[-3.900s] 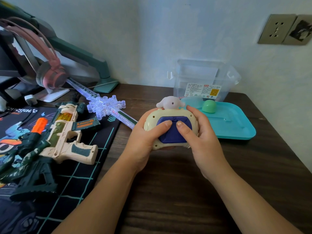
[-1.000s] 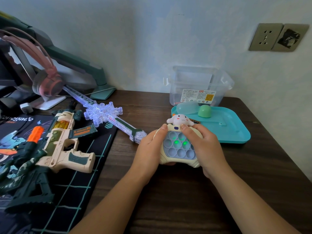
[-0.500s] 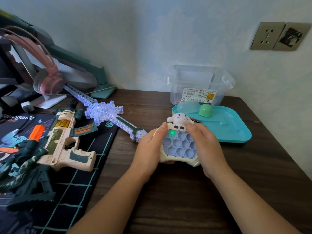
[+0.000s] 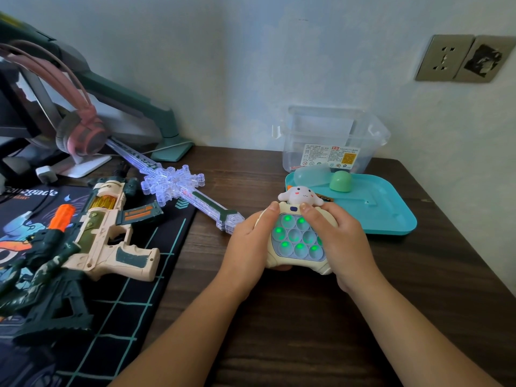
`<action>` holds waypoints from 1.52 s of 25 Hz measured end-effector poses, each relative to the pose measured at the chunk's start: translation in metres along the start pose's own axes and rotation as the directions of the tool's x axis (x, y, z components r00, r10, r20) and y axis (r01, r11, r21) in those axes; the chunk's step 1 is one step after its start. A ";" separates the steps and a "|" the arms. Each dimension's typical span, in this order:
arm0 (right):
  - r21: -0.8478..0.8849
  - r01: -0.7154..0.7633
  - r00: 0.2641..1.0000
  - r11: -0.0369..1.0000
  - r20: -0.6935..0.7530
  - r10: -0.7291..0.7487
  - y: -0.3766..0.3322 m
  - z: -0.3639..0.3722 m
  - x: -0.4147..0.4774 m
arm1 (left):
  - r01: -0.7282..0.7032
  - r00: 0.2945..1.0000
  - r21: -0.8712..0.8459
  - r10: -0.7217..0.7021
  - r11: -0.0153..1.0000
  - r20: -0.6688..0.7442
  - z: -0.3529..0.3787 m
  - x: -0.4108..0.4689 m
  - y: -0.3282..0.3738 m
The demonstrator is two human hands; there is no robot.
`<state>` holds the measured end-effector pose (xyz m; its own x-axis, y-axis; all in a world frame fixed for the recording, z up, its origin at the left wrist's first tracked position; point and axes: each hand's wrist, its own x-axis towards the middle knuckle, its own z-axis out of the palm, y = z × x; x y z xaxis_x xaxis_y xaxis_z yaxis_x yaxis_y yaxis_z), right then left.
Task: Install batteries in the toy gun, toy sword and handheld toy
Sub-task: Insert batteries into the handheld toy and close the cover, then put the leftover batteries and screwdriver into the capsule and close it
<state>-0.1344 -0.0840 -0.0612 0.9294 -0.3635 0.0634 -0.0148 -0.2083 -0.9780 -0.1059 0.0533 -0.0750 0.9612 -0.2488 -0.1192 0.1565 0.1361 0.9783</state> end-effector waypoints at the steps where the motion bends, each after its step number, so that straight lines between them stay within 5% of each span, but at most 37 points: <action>1: -0.014 0.007 1.000 1.000 -0.006 -0.008 0.001 0.000 0.001 | -0.011 1.000 0.013 0.011 1.000 -0.006 0.000 0.000 -0.001; 25: -0.053 -0.004 1.000 0.999 -0.006 0.003 -0.002 0.002 0.000 | 0.009 0.999 0.040 -0.007 0.999 -0.033 0.002 0.000 0.000; 30: 0.098 -0.065 0.992 0.993 0.113 0.053 -0.002 -0.005 0.001 | 0.045 0.996 -0.125 -0.055 0.991 -0.076 0.001 0.000 0.008; 33: -0.024 -0.020 0.984 1.000 0.175 0.024 -0.006 -0.003 0.002 | 0.098 0.989 -0.229 -0.120 0.969 -0.084 -0.006 0.003 0.016; 35: -0.076 -0.019 0.989 0.997 0.145 0.030 -0.011 0.003 0.005 | 0.106 0.985 -0.286 -0.139 0.952 -0.099 -0.010 0.002 0.021; 38: 0.067 -0.111 0.993 0.992 0.040 0.108 -0.016 0.025 0.021 | -0.056 0.963 -0.337 -0.038 0.940 -0.266 -0.021 0.007 0.026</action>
<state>-0.1057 -0.0656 -0.0493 0.9362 -0.3476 -0.0509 -0.0928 -0.1050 -0.9901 -0.0908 0.0749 -0.0540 0.9804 0.0102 -0.1967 0.1695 0.4653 0.8688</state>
